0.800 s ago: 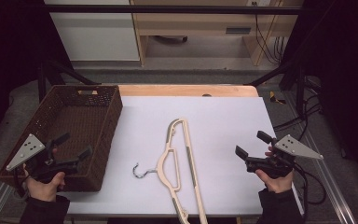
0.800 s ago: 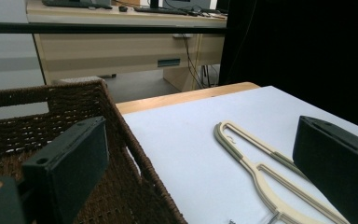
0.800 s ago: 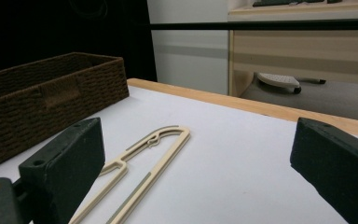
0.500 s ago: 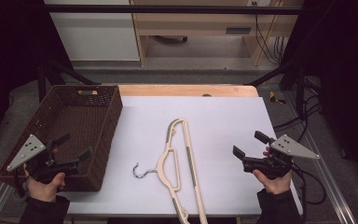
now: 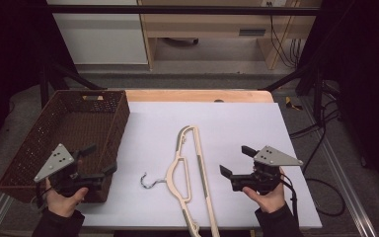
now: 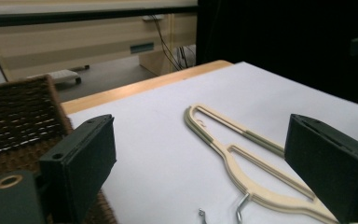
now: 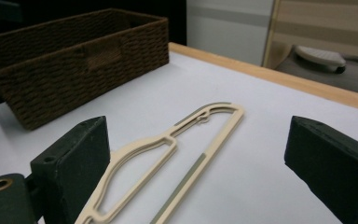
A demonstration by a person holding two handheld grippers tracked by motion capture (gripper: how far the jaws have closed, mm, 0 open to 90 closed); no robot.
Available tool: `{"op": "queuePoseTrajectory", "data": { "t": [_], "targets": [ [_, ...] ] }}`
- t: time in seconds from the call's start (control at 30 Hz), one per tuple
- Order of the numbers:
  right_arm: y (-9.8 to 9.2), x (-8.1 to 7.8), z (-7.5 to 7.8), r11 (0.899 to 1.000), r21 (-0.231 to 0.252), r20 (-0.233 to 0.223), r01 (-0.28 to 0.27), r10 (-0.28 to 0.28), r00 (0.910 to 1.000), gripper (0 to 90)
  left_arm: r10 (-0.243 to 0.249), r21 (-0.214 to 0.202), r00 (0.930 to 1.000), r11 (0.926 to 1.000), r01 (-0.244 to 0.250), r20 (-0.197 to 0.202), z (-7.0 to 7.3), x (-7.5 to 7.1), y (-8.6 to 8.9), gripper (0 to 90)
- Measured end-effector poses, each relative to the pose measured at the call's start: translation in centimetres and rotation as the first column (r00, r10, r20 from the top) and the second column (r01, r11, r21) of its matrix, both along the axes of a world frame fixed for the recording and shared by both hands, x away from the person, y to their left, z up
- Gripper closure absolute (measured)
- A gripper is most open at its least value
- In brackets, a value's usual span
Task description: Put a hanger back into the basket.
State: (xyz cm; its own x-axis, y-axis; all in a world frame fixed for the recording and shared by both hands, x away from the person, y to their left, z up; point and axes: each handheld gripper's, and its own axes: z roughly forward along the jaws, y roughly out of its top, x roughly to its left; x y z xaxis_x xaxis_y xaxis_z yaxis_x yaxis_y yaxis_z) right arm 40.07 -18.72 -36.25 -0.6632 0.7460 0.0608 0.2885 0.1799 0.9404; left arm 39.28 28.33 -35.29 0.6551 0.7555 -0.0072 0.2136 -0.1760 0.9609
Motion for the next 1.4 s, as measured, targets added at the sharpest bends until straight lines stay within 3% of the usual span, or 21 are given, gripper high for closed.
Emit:
{"op": "queuePoseTrajectory", "data": {
  "t": [0.17, 0.3, 0.37, 0.4, 0.43, 0.5, 0.53, 0.57, 0.6, 0.73, 0.77, 0.8, 0.87, 0.93, 1.03, 1.13, 1.17, 1.2, 1.3, 1.33, 1.4],
  "targets": [
    [1.0, 0.0, -0.4, 0.999, -0.025, -0.016, -0.029, 0.029, 0.9994, 7.2, -0.045, 0.035, 0.9989, 0.9983, 0.046, -0.014, -0.3, 0.1, -1.6, 11.7],
    [1.5, 0.1, -0.9, 0.999, -0.025, -0.025, -0.045, 0.044, 0.9987, 7.7, -0.097, 0.069, 0.9944, 0.9926, 0.100, -0.041, -0.7, 0.4, -3.3, 13.1],
    [1.6, 0.1, -1.0, 0.998, -0.026, -0.029, -0.049, 0.048, 0.9984, 7.5, -0.124, 0.078, 0.9904, 0.9886, 0.129, -0.060, -1.0, 0.6, -4.1, 13.2],
    [1.7, 0.1, -1.1, 0.999, -0.026, -0.030, -0.048, 0.047, 0.9984, 7.3, -0.140, 0.110, 0.9874, 0.9829, 0.147, -0.075, -1.4, 0.8, -5.0, 13.9],
    [1.7, 0.1, -1.1, 0.999, -0.026, -0.030, -0.048, 0.047, 0.9984, 7.3, -0.140, 0.110, 0.9874, 0.9829, 0.147, -0.075, -1.4, 0.8, -5.0, 14.6],
    [1.7, 0.2, -1.2, 0.999, -0.027, -0.035, -0.041, 0.040, 0.9986, 6.8, -0.160, 0.144, 0.9806, 0.9738, 0.176, -0.113, -2.2, 1.2, -6.2, 16.4],
    [1.7, 0.2, -1.2, 0.999, -0.027, -0.035, -0.041, 0.040, 0.9986, 6.8, -0.160, 0.144, 0.9806, 0.9738, 0.176, -0.113, -2.2, 1.2, -6.2, 17.0],
    [1.6, 0.2, -1.3, 0.999, -0.022, -0.038, -0.044, 0.043, 0.9983, 6.9, -0.171, 0.179, 0.9741, 0.9641, 0.197, -0.147, -2.9, 1.7, -7.0, 17.5],
    [1.6, 0.2, -1.3, 0.999, -0.022, -0.038, -0.044, 0.043, 0.9983, 6.9, -0.171, 0.179, 0.9741, 0.9641, 0.197, -0.147, -2.9, 1.7, -7.0, 18.3],
    [1.5, 0.2, -1.4, 0.999, -0.025, -0.039, -0.041, 0.040, 0.9985, 6.9, -0.196, 0.238, 0.9581, 0.9399, 0.244, -0.209, -4.1, 2.8, -8.4, 19.6],
    [1.5, 0.1, -1.5, 0.999, -0.024, -0.038, -0.037, 0.036, 0.9986, 7.0, -0.200, 0.252, 0.9502, 0.9323, 0.260, -0.239, -4.6, 3.5, -9.1, 21.3],
    [1.4, 0.1, -1.5, 0.999, -0.027, -0.039, -0.043, 0.042, 0.9984, 7.0, -0.200, 0.252, 0.9502, 0.9323, 0.260, -0.239, -4.6, 3.5, -9.1, 22.5],
    [1.4, 0.1, -1.6, 0.999, -0.028, -0.041, -0.042, 0.041, 0.9983, 7.0, -0.200, 0.259, 0.9411, 0.9269, 0.272, -0.273, -5.5, 4.5, -9.8, 23.8],
    [1.3, 0.2, -1.6, 0.999, -0.031, -0.041, -0.043, 0.041, 0.9983, 6.9, -0.206, 0.257, 0.9374, 0.9249, 0.280, -0.281, -5.8, 4.7, -9.9, 25.6],
    [1.3, 0.2, -1.8, 0.999, -0.028, -0.048, -0.040, 0.039, 0.9981, 6.9, -0.218, 0.286, 0.9223, 0.9055, 0.313, -0.319, -6.8, 5.4, -10.4, 32.5],
    [1.4, 0.2, -1.9, 0.998, -0.037, -0.052, -0.049, 0.047, 0.9975, 6.9, -0.219, 0.291, 0.9164, 0.9008, 0.322, -0.335, -7.4, 5.6, -10.5, 40.0],
    [1.5, 0.2, -2.0, 0.998, -0.038, -0.052, -0.044, 0.042, 0.9978, 6.9, -0.227, 0.302, 0.9088, 0.8912, 0.339, -0.350, -7.9, 5.8, -10.7, 42.1],
    [1.5, 0.2, -2.0, 0.998, -0.039, -0.053, -0.050, 0.047, 0.9974, 6.9, -0.227, 0.302, 0.9088, 0.8912, 0.339, -0.350, -7.9, 5.8, -10.7, 43.7],
    [1.6, 0.3, -2.2, 0.998, -0.042, -0.060, -0.053, 0.050, 0.9969, 6.9, -0.222, 0.340, 0.9014, 0.8712, 0.355, -0.372, -8.8, 6.2, -11.1, 49.2],
    [1.6, 0.4, -2.2, 0.998, -0.043, -0.061, -0.054, 0.051, 0.9968, 6.9, -0.221, 0.337, 0.8958, 0.8702, 0.360, -0.386, -9.3, 6.5, -11.1, 50.1],
    [1.7, 0.4, -2.3, 0.998, -0.044, -0.062, -0.051, 0.048, 0.9969, 6.9, -0.223, 0.333, 0.8916, 0.8695, 0.365, -0.394, -9.6, 6.7, -11.2, 51.2]
  ]
}}
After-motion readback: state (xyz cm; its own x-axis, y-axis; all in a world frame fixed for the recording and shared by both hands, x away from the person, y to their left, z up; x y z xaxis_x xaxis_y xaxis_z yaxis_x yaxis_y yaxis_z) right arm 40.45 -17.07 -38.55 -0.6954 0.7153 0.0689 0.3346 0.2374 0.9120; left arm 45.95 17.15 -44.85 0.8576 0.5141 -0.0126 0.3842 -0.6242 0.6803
